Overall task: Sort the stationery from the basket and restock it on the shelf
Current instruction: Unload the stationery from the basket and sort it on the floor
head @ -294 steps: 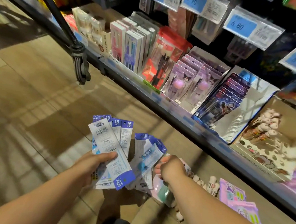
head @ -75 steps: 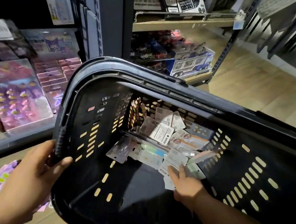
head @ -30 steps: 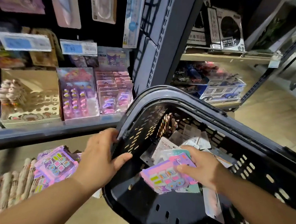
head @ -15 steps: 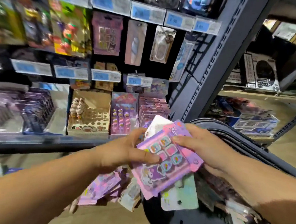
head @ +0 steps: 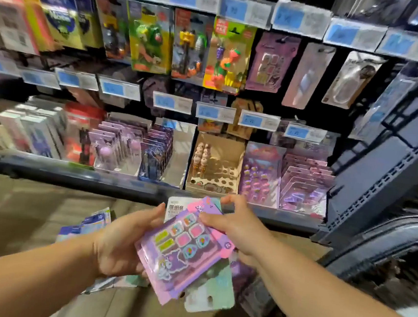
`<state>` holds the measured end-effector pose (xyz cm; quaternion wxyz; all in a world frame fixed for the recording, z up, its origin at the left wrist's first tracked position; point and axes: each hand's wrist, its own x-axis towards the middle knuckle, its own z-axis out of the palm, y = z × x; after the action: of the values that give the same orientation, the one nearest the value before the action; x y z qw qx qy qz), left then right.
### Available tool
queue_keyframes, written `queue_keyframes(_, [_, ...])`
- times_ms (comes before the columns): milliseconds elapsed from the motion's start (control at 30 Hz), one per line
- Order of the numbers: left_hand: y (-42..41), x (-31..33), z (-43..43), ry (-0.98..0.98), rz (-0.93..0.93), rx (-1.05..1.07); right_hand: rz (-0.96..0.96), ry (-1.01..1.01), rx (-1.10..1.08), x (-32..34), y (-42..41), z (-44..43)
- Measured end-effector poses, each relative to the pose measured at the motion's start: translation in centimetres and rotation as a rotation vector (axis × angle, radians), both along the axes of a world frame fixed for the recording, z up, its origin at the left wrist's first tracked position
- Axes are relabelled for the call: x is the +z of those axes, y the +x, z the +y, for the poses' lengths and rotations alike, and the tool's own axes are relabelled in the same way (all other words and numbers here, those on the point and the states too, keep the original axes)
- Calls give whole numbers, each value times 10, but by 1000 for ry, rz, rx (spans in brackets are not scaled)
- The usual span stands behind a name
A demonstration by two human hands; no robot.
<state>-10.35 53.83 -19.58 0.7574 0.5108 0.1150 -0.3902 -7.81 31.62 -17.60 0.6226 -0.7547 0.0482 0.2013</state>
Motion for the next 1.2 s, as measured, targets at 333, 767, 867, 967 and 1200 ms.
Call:
queue_keyframes(333, [-19, -92, 39, -58, 339, 57, 74, -211, 219, -88, -18, 56])
queue_keyframes(767, [-1, -143, 50, 86, 300, -28, 361, -57, 89, -132, -31, 64])
queue_keyframes(867, [14, -150, 58, 237, 225, 65, 395, 13, -67, -134, -31, 51])
queue_keyframes(967, [34, -155, 72, 325, 146, 160, 429, 154, -292, -141, -29, 32])
queue_keyframes(1200, [47, -167, 71, 390, 129, 281, 455, 309, -833, -183, -10, -11])
